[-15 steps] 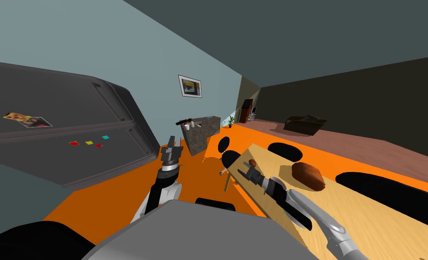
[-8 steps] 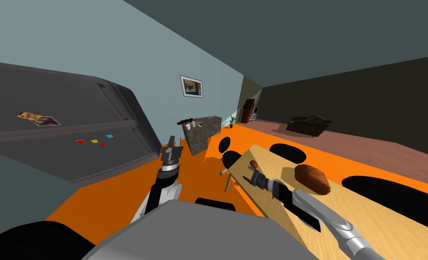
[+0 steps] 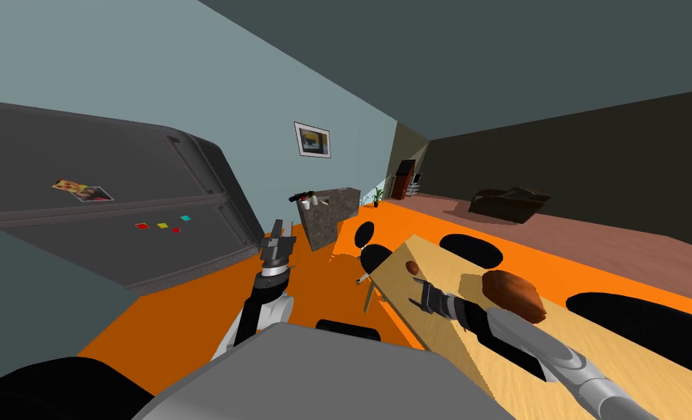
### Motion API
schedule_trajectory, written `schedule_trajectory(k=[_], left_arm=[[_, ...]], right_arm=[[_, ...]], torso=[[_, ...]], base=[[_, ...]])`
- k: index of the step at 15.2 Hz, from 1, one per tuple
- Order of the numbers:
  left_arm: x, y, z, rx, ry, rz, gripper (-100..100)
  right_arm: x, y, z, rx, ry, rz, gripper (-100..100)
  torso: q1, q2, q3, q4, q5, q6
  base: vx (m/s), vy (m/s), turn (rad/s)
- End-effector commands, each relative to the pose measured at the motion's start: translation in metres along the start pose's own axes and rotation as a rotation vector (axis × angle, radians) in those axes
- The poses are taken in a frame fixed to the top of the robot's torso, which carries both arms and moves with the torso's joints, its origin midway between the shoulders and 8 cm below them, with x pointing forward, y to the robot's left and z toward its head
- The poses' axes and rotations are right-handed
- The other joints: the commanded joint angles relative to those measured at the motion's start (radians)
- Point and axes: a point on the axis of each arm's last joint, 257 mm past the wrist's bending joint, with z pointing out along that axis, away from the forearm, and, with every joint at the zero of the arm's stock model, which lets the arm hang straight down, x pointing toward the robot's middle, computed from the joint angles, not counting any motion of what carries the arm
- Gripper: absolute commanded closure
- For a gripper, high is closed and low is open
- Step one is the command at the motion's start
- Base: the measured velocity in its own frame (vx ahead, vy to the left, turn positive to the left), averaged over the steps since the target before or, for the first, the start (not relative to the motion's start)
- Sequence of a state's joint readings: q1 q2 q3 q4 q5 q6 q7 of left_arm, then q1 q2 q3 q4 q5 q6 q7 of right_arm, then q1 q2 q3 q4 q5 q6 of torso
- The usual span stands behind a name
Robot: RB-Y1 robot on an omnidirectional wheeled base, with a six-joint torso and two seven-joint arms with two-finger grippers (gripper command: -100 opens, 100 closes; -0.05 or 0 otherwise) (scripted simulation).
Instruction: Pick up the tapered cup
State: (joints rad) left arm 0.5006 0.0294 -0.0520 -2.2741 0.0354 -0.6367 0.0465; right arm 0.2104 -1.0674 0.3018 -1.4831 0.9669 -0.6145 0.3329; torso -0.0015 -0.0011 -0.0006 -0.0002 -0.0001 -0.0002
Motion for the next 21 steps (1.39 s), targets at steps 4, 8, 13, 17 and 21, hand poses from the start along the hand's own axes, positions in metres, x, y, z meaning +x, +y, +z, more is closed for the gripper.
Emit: schedule_trajectory(k=[4,8,13,17,21], left_arm=[[0.000,0.000,0.000,0.000,0.000,0.000,0],[0.000,0.000,0.000,0.000,0.000,0.000,0],[0.000,0.000,0.000,0.000,0.000,0.000,0],[0.000,0.000,0.000,0.000,0.000,0.000,0],[0.000,0.000,0.000,0.000,0.000,0.000,0]], right_arm=[[0.056,-0.012,-0.024,-0.025,0.159,-0.117,-100],[0.108,-0.021,-0.055,-0.064,0.311,-0.222,-100],[0.154,-0.027,-0.090,-0.113,0.447,-0.306,-100],[0.192,-0.026,-0.123,-0.171,0.562,-0.369,-100],[0.235,-0.016,-0.165,-0.264,0.687,-0.428,-100]], torso=[[0.000,0.000,0.000,0.000,0.000,0.000],[0.000,0.000,0.000,0.000,0.000,0.000],[0.001,0.000,0.000,0.000,0.000,0.000],[0.001,-0.001,-0.001,0.000,0.000,0.000],[0.003,-0.002,-0.001,-0.001,0.000,0.000]], base=[[0.013,-0.020,0.051],[0.013,-0.011,0.056],[0.018,-0.010,0.047],[0.025,-0.001,0.068],[0.041,0.018,0.078]])
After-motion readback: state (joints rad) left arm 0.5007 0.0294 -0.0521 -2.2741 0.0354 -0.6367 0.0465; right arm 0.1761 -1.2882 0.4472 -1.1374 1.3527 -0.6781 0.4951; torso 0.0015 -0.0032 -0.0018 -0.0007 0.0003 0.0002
